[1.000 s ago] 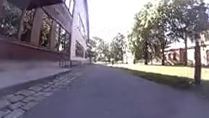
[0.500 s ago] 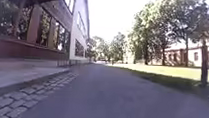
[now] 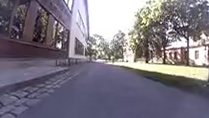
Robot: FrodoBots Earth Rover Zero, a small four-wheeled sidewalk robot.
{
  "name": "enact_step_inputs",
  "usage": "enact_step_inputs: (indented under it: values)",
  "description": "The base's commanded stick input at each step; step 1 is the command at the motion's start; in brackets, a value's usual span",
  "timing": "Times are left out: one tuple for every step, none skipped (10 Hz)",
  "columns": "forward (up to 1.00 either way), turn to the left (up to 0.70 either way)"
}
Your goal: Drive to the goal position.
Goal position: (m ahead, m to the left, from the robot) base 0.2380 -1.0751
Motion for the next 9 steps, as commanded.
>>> enact_step_inputs:
  values:
    - [0.45,0.0]
    - [0.45,0.0]
    - [0.45,0.0]
    - [0.45,0.0]
    - [0.45,0.0]
    - [0.45,0.0]
    - [0.45,0.0]
    - [0.45,0.0]
    - [0.45,0.0]
